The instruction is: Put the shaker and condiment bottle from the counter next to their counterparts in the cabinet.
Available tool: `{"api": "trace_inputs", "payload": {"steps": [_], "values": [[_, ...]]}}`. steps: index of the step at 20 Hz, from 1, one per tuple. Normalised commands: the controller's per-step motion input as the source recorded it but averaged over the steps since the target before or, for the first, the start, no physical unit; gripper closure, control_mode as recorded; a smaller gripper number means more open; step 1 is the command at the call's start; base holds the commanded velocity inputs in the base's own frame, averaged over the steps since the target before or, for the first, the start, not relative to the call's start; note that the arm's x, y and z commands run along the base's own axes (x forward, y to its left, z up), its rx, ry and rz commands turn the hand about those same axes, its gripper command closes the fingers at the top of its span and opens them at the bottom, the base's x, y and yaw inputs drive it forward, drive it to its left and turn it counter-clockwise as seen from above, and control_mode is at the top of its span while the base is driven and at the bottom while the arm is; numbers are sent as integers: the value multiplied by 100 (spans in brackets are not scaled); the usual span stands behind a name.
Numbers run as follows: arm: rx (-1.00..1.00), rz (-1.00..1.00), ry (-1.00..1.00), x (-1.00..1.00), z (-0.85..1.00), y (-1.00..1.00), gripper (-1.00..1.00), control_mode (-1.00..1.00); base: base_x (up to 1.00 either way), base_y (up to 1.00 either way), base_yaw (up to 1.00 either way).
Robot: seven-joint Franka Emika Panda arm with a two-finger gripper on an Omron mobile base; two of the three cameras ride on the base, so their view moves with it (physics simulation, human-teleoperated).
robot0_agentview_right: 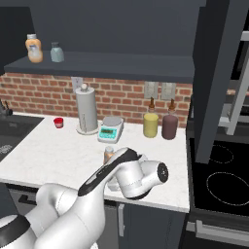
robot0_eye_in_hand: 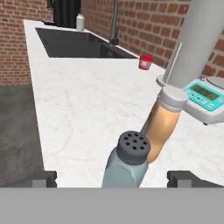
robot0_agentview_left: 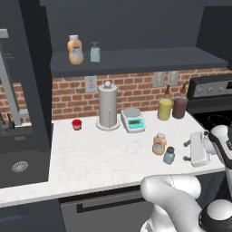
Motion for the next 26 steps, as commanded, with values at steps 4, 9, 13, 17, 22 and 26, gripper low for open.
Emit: {"api": "trace_inputs", "payload": {"steps": [4, 9, 13, 17, 22, 26], "values": [[6, -6, 4, 16, -16, 5, -100, -100, 0, 0, 0], [7, -6, 13, 20, -21, 4, -100, -100, 0, 0, 0], [7, -1, 13, 8, -17, 0, -100, -100, 0, 0, 0], [9, 0, 11, 6, -12, 0, -100, -100, 0, 0, 0], [12, 0, 10, 4, -12, 0, -100, -100, 0, 0, 0], [12, 0, 10, 9, -14, 0, -100, -100, 0, 0, 0]]}}
